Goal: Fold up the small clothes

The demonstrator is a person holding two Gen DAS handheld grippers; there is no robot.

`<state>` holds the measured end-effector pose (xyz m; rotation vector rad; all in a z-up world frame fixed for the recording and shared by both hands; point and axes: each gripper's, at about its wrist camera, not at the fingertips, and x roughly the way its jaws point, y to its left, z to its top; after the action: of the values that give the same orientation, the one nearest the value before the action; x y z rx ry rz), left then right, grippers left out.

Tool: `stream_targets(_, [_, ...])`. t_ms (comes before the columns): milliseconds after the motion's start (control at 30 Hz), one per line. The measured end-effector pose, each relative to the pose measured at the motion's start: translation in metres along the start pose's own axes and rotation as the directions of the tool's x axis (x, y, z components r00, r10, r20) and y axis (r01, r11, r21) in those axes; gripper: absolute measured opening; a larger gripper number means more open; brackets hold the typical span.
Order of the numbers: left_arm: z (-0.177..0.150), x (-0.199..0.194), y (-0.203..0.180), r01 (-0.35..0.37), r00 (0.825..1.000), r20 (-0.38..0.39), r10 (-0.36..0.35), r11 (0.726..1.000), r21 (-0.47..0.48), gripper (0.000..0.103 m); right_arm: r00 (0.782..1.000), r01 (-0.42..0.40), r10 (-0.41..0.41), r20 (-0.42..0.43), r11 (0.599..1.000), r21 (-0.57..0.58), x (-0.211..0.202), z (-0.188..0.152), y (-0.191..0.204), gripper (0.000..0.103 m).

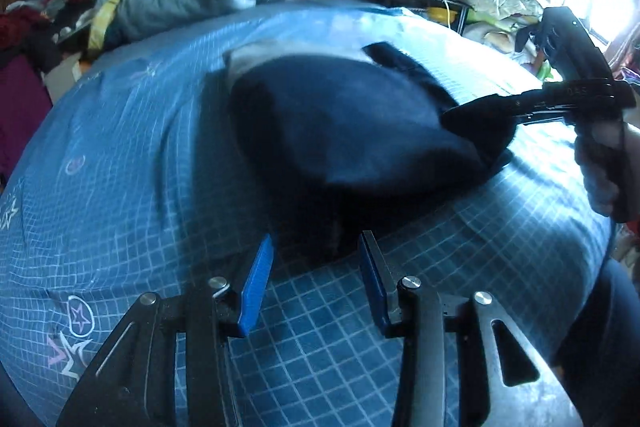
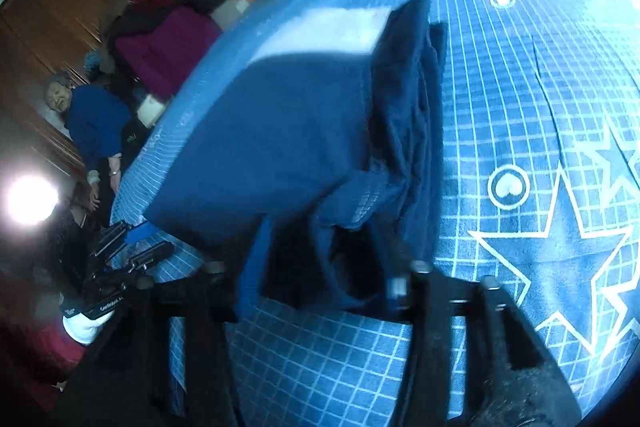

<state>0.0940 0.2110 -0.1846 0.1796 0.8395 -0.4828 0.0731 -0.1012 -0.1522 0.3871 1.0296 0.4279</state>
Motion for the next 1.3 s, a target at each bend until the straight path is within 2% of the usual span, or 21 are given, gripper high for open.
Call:
stream_targets(100, [0.009,0.025,-0.003,-0.006,1.0,0.002,0.006,1.0,0.006,0.045,0.999,0.004,-0.004,0.053,1.0,0.01,-0.015,-0.001,-0.008,0.006])
stream_targets(200, [0.025,0.039,-0.006,-0.049,0.997,0.067,0.047,0.998,0.035,0.046,0.991,-0.017,0.014,0.131,1.0,0.018,-0.037,-0.002,-0.014,0.006])
stream_targets(300, [0.034,0.055,-0.008,-0.092,0.993,0.074,0.087,0.994,0.066,0.055,0.996,0.004,-0.005,0.084,1.0,0.018,-0.019,-0.011,-0.019,0.006])
stream_targets(400, [0.038,0.067,-0.013,-0.139,0.99,0.047,0.134,0.981,0.138,0.05,0.998,0.059,-0.058,0.021,0.998,-0.028,0.01,-0.026,-0.022,0.005])
stream_targets(433, [0.035,0.068,-0.021,-0.212,0.977,0.055,0.205,0.953,0.217,0.044,0.998,0.056,-0.055,0.029,0.998,-0.032,0.012,-0.03,-0.025,0.004])
stream_targets(467, [0.029,0.069,-0.025,-0.284,0.958,0.06,0.279,0.912,0.296,0.045,0.998,0.043,-0.042,0.038,0.999,-0.022,0.012,-0.031,-0.03,0.001])
stream_targets(500, [0.021,0.071,-0.018,-0.307,0.95,0.051,0.309,0.888,0.342,0.052,0.999,0.021,-0.021,0.039,1.0,-0.022,0.012,-0.031,-0.032,0.001])
stream_targets(567, [0.016,0.077,0.006,-0.227,0.971,-0.007,0.239,0.929,0.291,0.058,0.998,0.051,-0.049,0.033,0.997,-0.066,0.016,-0.033,-0.024,0.001])
stream_targets(600, [0.018,0.078,0.005,-0.238,0.968,-0.004,0.25,0.926,0.295,0.062,0.997,0.068,-0.065,0.037,0.995,-0.074,0.015,-0.033,-0.022,0.001])
stream_targets(633, [0.02,0.076,0.003,-0.25,0.966,0.008,0.259,0.92,0.301,0.062,0.997,0.065,-0.062,0.04,0.996,-0.064,0.014,-0.033,-0.023,0.001])
stream_targets(667, [0.02,0.071,0.003,-0.239,0.97,0.02,0.243,0.93,0.278,0.059,0.997,0.06,-0.057,0.043,0.997,-0.056,0.012,-0.034,-0.024,0.001])
stream_targets(733, [0.021,0.059,0.002,-0.171,0.985,0.0,0.175,0.961,0.219,0.043,0.997,0.062,-0.059,0.047,0.996,-0.063,0.012,-0.034,-0.021,0.002])
stream_targets(800, [0.017,0.042,-0.011,-0.089,0.996,-0.006,0.094,0.967,0.241,0.036,0.997,0.047,-0.045,0.06,0.998,-0.039,0.009,-0.034,-0.028,0.002])
stream_targets(900, [0.007,0.009,-0.013,-0.02,1.0,0.008,0.019,0.974,0.224,0.035,0.998,0.03,-0.029,0.064,0.999,-0.028,0.008,-0.036,-0.034,0.002])
stream_targets(967, [0.014,-0.015,-0.006,0.007,0.998,0.065,-0.017,0.987,0.158,0.035,0.998,0.019,-0.018,0.064,1.0,-0.015,0.01,-0.035,-0.035,0.002])
stream_targets(1067, [0.045,-0.027,0.005,0.012,0.981,0.19,-0.03,0.995,0.095,0.035,0.998,0.014,-0.014,0.065,1.0,-0.009,0.009,-0.034,-0.034,0.002])
stream_targets(1133, [0.058,0.001,0.007,-0.014,0.981,0.196,-0.004,0.996,0.093,0.034,0.998,0.012,-0.012,0.068,1.0,-0.004,0.008,-0.034,-0.034,0.002])
stream_targets(1167, [0.058,0.032,0.005,-0.042,0.988,0.15,0.024,0.992,0.121,0.034,0.997,0.014,-0.014,0.071,1.0,-0.004,0.007,-0.035,-0.035,0.002])
stream_targets(1200, [0.054,0.066,0.006,-0.066,0.996,0.061,0.057,0.985,0.159,0.042,0.997,0.016,-0.016,0.073,1.0,-0.004,0.006,-0.035,-0.037,0.001])
stream_targets(1233, [0.043,0.091,0.004,-0.074,0.997,0.007,0.074,0.978,0.198,0.044,0.997,0.012,-0.012,0.074,1.0,0.0,0.005,-0.035,-0.039,0.001])
stream_targets(1300, [0.046,0.093,0.009,-0.056,0.998,0.002,0.056,0.981,0.184,0.047,0.997,0.003,-0.004,0.075,1.0,0.007,0.003,-0.036,-0.043,0.001])
